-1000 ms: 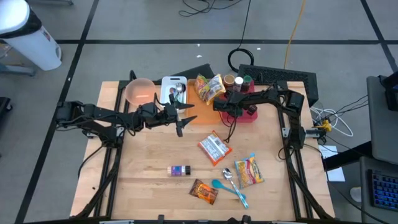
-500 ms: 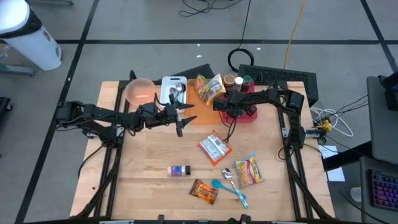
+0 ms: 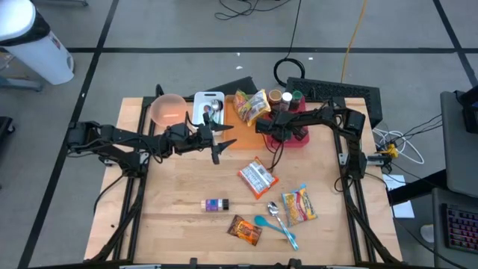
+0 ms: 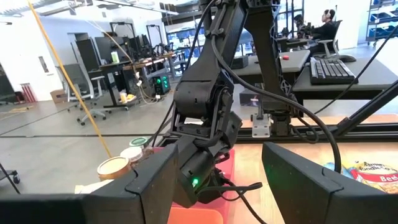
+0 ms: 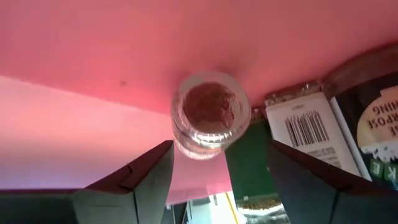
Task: Pick & Place Food Item
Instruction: Put the brown seasoning bottle into the red bin
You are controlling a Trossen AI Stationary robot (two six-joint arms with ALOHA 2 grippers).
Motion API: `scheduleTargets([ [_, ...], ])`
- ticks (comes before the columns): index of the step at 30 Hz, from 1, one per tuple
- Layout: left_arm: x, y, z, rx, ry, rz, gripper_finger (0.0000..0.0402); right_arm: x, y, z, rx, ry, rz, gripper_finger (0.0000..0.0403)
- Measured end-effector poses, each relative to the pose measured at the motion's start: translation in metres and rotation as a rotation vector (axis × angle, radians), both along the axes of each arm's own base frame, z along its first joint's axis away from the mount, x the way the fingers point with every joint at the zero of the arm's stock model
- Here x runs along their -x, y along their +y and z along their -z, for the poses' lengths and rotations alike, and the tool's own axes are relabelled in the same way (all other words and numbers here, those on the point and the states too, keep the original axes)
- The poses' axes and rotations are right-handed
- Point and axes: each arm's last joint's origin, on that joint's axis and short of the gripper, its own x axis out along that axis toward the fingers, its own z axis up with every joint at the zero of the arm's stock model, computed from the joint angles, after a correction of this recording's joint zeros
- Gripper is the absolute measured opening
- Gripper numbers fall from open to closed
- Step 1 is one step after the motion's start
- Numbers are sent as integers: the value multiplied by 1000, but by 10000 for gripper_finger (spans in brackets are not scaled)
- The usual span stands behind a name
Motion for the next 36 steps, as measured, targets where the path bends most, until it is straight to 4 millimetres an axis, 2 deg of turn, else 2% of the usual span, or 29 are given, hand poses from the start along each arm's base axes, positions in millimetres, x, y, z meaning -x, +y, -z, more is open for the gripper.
scheduleTargets([
  [7, 0, 0, 0, 1, 0, 0, 239, -2, 1, 2, -59, -47, 8, 247],
  [10, 0, 0, 0, 1, 0, 0, 239, -2, 1, 2, -76, -56, 12, 227],
  [23, 0, 0, 0, 1, 0, 0, 239, -2, 1, -1, -78, -71, 14, 22],
  [25, 0, 0, 0, 1, 0, 0, 239, -2, 2, -5, -69, -90, 22, 6],
  [27, 0, 0, 0, 1, 0, 0, 239, -2, 1, -11, -53, -119, 20, 12],
  [36, 0, 0, 0, 2, -1, 0, 239, 2, 4, -46, -42, -250, 7, 85],
])
